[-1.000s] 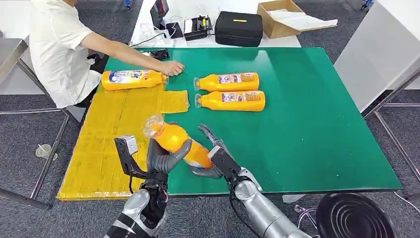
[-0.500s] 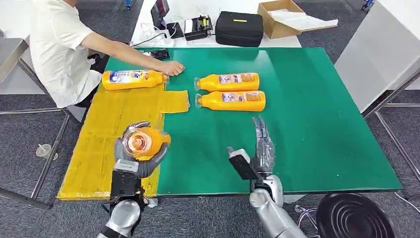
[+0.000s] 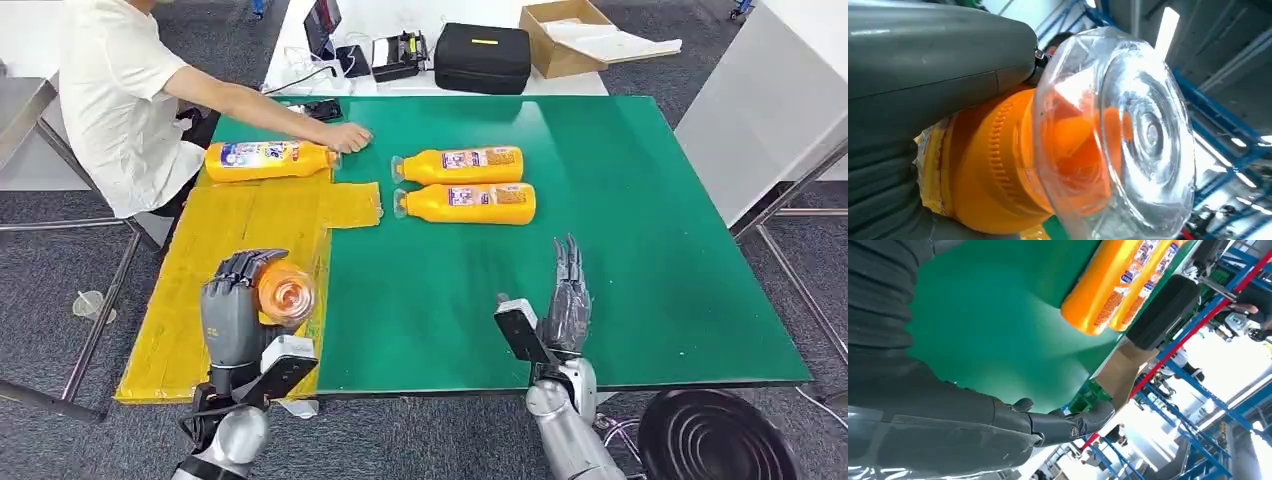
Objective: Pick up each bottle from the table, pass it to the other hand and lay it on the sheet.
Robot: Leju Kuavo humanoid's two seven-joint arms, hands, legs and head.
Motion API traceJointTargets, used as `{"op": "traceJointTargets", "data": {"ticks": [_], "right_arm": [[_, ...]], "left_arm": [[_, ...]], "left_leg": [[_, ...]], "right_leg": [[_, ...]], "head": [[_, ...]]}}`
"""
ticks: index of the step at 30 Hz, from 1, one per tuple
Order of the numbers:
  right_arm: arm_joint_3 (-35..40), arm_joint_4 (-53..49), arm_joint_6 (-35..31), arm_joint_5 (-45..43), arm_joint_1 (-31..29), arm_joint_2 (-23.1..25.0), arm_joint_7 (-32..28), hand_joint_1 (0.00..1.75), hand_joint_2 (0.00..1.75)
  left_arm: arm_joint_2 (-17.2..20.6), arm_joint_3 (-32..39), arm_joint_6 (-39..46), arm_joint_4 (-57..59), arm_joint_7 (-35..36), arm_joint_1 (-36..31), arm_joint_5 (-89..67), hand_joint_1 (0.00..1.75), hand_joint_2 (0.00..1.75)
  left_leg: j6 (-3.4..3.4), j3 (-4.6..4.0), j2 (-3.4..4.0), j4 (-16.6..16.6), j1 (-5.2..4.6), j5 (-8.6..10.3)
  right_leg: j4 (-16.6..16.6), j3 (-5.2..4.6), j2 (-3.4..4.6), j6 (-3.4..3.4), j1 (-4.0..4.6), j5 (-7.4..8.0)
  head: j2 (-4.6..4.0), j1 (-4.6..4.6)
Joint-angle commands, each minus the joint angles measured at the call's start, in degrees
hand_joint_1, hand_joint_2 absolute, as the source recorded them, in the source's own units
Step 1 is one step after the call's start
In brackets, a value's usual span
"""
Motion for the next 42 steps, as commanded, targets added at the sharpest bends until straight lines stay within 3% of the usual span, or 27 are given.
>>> {"op": "traceJointTargets", "data": {"ticks": [1,7,11,19,20,21,22,23,24,25,31,42], "right_arm": [[3.5,6.1,-0.7,-1.7,-4.2,0.3,-0.2,0.0,1.75],[4.1,6.9,1.6,-3.2,-4.7,0.9,-0.7,0.0,1.75],[4.2,7.4,2.8,-3.6,-4.9,1.3,-1.1,0.0,1.75],[4.9,9.0,4.3,-3.6,-6.0,1.5,-1.2,0.0,1.75],[4.9,9.1,4.5,-3.7,-6.0,1.5,-1.3,0.0,1.75],[5.0,9.2,4.7,-3.4,-6.1,1.4,-1.4,0.0,1.75],[5.2,9.3,5.1,-3.3,-6.2,1.5,-1.3,0.0,1.75],[5.4,9.3,5.4,-3.2,-6.2,1.5,-1.3,0.0,1.75],[5.5,9.3,5.3,-3.1,-6.2,1.5,-1.3,0.0,1.75],[5.6,9.3,5.4,-2.9,-6.2,1.5,-1.3,0.0,1.75],[6.1,10.6,5.6,-2.9,-6.5,1.4,-1.7,0.0,1.75],[6.4,12.7,5.5,-3.7,-7.5,1.7,-3.1,0.0,1.75]], "left_arm": [[5.1,-1.5,-3.8,18.7,12.3,-11.3,-24.2,1.75,1.75],[6.7,-4.8,-10.6,27.0,15.9,-18.6,-31.6,1.75,1.75],[6.1,-7.6,-22.0,33.4,16.9,-24.4,-31.4,1.75,1.75],[3.6,-8.3,-27.3,42.1,16.9,-30.8,-30.1,1.75,1.75],[3.7,-9.4,-29.1,42.9,17.3,-31.7,-30.5,1.57,1.75],[3.6,-10.5,-30.2,44.2,18.7,-33.0,-31.0,0.93,1.75],[3.3,-10.3,-30.3,45.0,19.4,-33.6,-30.6,0.42,1.75],[3.2,-10.4,-30.5,45.2,19.8,-33.9,-30.7,0.24,1.75],[3.1,-10.4,-30.6,45.3,19.9,-34.1,-30.7,0.24,1.75],[2.9,-10.3,-30.5,45.5,20.1,-34.3,-30.7,0.0,1.75],[2.6,-10.2,-35.2,46.7,15.2,-35.6,-26.3,0.0,1.75],[2.2,-11.7,-36.1,47.2,12.8,-36.2,-23.6,0.0,1.75]], "left_leg": [[-0.03,0.27,0.03,-0.1,0.06,-0.04],[-0.07,0.29,0.02,0.0,0.09,-0.03],[0.01,0.22,0.03,0.0,0.09,0.0],[0.01,0.07,-0.04,0.0,0.06,0.07],[0.0,0.32,0.0,0.1,0.13,-0.08],[0.0,0.38,0.07,0.1,0.13,-0.12],[0.0,0.56,0.15,0.2,0.18,-0.25],[0.0,0.45,0.13,0.2,0.15,-0.18],[0.01,0.25,-0.04,0.2,0.14,-0.09],[0.02,0.25,-0.03,0.1,0.11,-0.07],[0.0,0.15,0.02,0.1,0.07,0.01],[0.0,0.09,0.05,0.1,0.06,0.04]], "right_leg": [[-0.1,0.28,-0.06,-0.22,0.1,-0.04],[0.0,0.31,-0.1,-0.29,0.15,-0.05],[0.0,0.28,-0.08,-0.24,0.14,-0.08],[0.0,0.15,-0.12,-0.15,0.09,-0.02],[0.1,0.43,-0.16,-0.34,0.2,-0.15],[0.1,0.47,-0.11,-0.38,0.21,-0.18],[0.1,0.66,-0.11,-0.56,0.29,-0.28],[0.1,0.54,-0.08,-0.45,0.24,-0.22],[0.1,0.4,-0.2,-0.33,0.21,-0.17],[0.1,0.38,-0.18,-0.29,0.18,-0.15],[0.0,0.22,-0.09,-0.2,0.12,-0.07],[0.0,0.14,-0.03,-0.16,0.09,-0.03]], "head": [[0.0,0.0],[0.0,0.0],[0.0,0.0],[0.0,0.02],[0.0,0.02],[0.0,0.02],[0.0,0.0],[0.0,0.02],[0.0,0.02],[0.0,0.02],[0.0,0.0],[0.0,0.02]]}}
